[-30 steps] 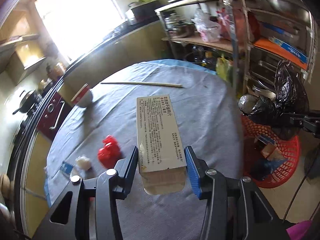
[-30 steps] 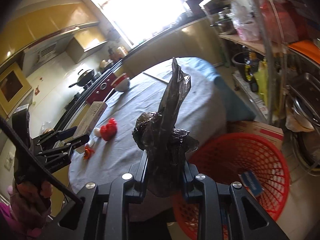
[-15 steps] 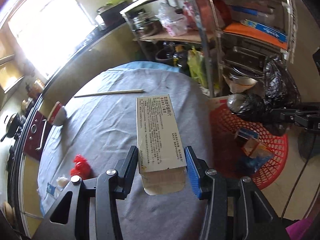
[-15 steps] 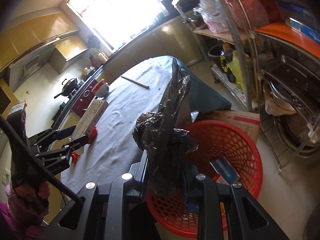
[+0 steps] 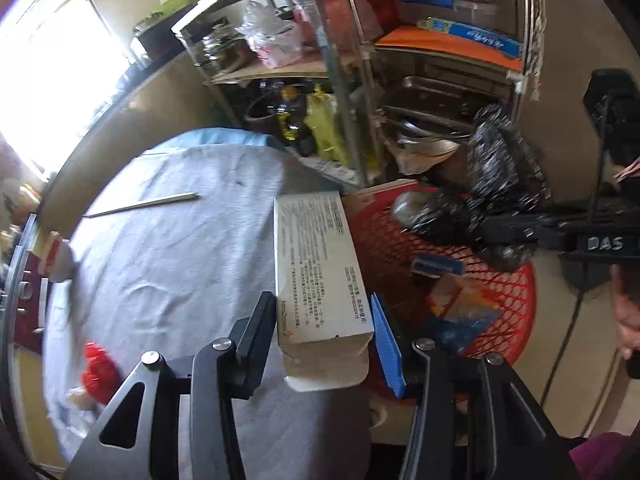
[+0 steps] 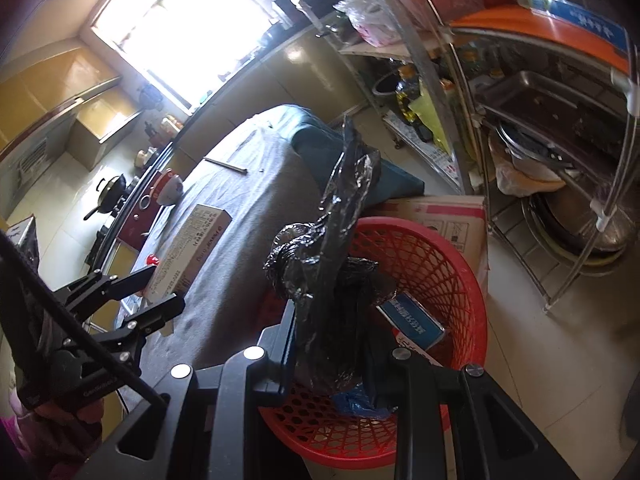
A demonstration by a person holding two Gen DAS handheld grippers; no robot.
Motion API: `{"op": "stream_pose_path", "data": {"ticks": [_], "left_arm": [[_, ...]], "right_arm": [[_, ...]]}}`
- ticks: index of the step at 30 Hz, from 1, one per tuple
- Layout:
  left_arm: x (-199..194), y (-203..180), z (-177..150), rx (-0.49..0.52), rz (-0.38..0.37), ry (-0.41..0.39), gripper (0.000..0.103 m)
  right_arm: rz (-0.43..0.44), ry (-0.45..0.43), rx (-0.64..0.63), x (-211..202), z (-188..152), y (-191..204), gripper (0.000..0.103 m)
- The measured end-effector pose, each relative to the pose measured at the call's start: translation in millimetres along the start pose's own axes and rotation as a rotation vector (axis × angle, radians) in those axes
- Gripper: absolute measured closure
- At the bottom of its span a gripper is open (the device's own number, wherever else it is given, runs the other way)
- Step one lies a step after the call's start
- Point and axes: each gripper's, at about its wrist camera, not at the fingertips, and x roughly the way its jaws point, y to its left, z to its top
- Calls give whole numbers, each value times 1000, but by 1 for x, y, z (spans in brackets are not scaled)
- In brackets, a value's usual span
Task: Collect trash
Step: 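Carry the black bag and white box to the red basket and release both, then return left tool to the table and grasp the orange plastic bag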
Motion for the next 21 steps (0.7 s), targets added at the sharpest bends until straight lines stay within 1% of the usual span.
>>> {"op": "stream_pose_path", "data": {"ticks": [2, 4, 6, 7, 12, 15, 18, 19, 21], "left_arm": [[5, 2, -1, -21, -50, 3, 49], [9, 4, -3, -42, -87, 4, 39], [10, 7, -6, -46, -77, 0, 39], [9, 9, -7, -45, -64, -1, 39], [-9, 30, -25, -87, -21, -30, 38], [-22, 51, -45, -141, 32, -33, 37], [-35, 76, -69, -217, 109, -22, 37], [-41, 89, -81, -260, 146, -15, 37], [-52, 113, -102, -343, 192, -12, 37]], "right_arm": [[7, 21, 38, 6, 0, -7, 72], [11, 39, 80, 9, 0, -12, 63], [26, 59, 111, 12, 1, -16, 49], [26, 49, 121, 11, 1, -18, 41], [21, 0, 117, 2, 7, -16, 41], [26, -32, 94, -1, 13, -4, 41], [48, -43, 47, 3, 18, 19, 41], [53, -42, 32, 5, 21, 27, 41], [76, -28, -4, 15, 25, 47, 41]]}}
